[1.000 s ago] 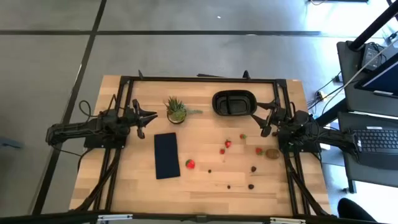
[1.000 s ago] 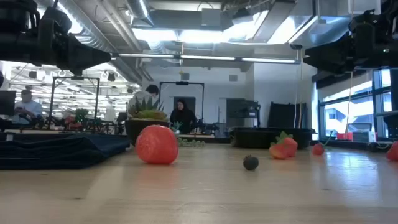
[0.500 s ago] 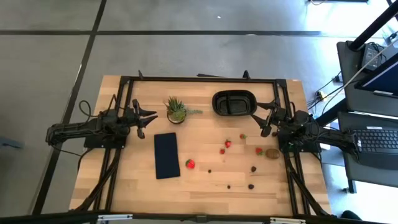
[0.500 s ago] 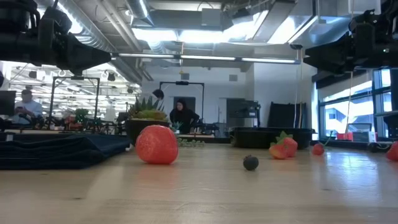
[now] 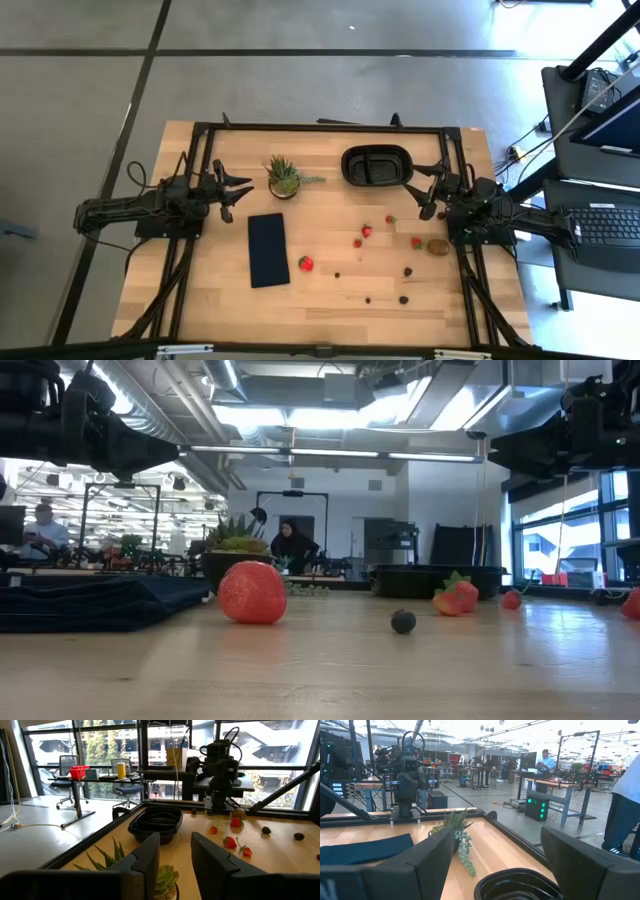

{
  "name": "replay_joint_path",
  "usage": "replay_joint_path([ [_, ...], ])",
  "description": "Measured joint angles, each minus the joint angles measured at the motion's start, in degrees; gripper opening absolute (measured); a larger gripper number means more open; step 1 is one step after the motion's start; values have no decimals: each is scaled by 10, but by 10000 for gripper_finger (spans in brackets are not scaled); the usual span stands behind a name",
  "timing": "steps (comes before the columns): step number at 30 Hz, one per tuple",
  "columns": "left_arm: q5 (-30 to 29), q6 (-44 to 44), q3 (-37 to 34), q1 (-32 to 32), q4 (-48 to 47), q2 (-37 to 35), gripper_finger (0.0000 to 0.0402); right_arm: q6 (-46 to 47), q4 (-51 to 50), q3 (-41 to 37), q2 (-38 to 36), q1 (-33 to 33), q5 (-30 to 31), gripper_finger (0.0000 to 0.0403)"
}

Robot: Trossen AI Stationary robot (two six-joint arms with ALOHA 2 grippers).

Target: Pick and placing Produce into tupperware

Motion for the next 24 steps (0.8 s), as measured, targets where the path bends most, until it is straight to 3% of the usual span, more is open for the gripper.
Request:
replay_joint_path([
  [24, 0, 0, 0, 0, 0, 0, 125, 0, 0, 0, 0, 0, 0, 298],
])
